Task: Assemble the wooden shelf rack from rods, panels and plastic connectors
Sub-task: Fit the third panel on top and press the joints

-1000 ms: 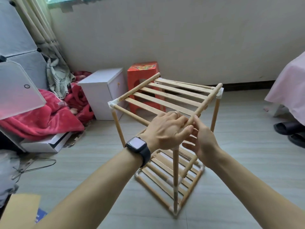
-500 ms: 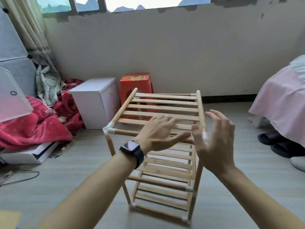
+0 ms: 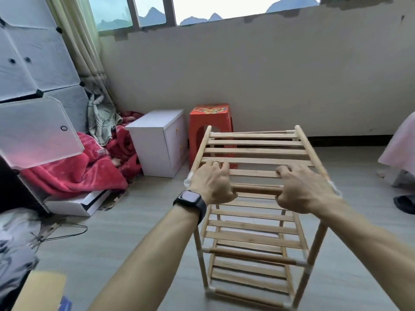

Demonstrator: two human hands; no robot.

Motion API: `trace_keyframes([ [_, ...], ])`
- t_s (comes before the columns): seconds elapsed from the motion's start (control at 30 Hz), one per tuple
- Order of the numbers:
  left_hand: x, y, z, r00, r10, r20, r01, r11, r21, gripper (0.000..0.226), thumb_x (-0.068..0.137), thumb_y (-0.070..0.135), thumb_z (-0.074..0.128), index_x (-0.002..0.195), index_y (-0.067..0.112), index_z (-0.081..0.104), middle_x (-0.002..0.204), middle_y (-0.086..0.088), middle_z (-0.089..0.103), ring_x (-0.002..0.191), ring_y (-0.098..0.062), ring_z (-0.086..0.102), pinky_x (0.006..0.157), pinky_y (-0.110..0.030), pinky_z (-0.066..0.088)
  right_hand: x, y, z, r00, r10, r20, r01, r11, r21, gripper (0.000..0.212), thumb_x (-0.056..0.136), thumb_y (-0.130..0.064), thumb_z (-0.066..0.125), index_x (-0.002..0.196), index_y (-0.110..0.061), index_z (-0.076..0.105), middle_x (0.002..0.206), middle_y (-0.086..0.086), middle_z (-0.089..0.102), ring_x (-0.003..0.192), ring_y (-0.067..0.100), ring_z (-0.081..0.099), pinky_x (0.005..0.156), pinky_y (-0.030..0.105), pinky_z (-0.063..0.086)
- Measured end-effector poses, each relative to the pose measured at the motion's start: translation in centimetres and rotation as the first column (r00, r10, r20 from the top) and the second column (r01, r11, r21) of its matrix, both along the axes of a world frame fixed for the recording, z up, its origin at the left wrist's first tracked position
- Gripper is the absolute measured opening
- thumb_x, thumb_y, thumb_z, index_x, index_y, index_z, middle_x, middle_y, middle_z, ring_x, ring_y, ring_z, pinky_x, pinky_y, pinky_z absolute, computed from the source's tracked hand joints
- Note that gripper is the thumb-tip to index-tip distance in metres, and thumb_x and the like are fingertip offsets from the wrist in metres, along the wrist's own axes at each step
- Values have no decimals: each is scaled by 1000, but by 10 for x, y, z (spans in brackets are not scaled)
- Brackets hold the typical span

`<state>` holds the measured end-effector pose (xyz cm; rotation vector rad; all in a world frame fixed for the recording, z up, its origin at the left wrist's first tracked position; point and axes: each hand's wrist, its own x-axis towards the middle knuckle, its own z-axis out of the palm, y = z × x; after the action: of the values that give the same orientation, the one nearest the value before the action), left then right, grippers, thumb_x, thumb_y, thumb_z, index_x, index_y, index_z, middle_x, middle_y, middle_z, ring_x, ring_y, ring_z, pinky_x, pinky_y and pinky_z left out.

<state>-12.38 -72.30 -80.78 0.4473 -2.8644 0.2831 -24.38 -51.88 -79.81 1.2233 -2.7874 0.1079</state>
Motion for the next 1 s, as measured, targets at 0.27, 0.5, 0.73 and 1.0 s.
trace_keyframes([
  [0.27,0,11,-4,997,23,-79,-24,1000,-19,34,88,49,50,96,18,41,88,-4,56,81,-23,49,78,-41,54,-4,5,5,999,42,-11,-42,999,-18,45,79,-32,55,124,-26,54,103,-3,60,93,19,58,82,36,54],
  [0.5,0,7,-14,990,-17,-140,12,999,-35,43,85,59,45,112,26,51,107,0,63,99,-21,55,89,-36,48,-5,14,5,1000,-17,-4,17,998,66,53,80,-44,60,126,-19,52,121,5,56,116,25,49,105,45,45],
  [0.73,-19,22,-6,997,-76,-10,77,981,177,52,77,53,61,121,29,47,104,6,55,92,-17,51,75,-30,45,-3,15,1,1000,-22,-16,22,999,-32,30,75,-31,45,101,-18,50,95,5,55,90,25,53,81,44,54],
  [1.0,-22,22,-7,990,-97,-101,100,995,26,32,84,47,55,106,25,49,80,9,48,66,-14,51,57,-26,37,-5,12,-1,995,-31,-94,26,998,-52,20,76,-28,48,93,-17,47,71,1,40,66,20,39,66,37,35],
])
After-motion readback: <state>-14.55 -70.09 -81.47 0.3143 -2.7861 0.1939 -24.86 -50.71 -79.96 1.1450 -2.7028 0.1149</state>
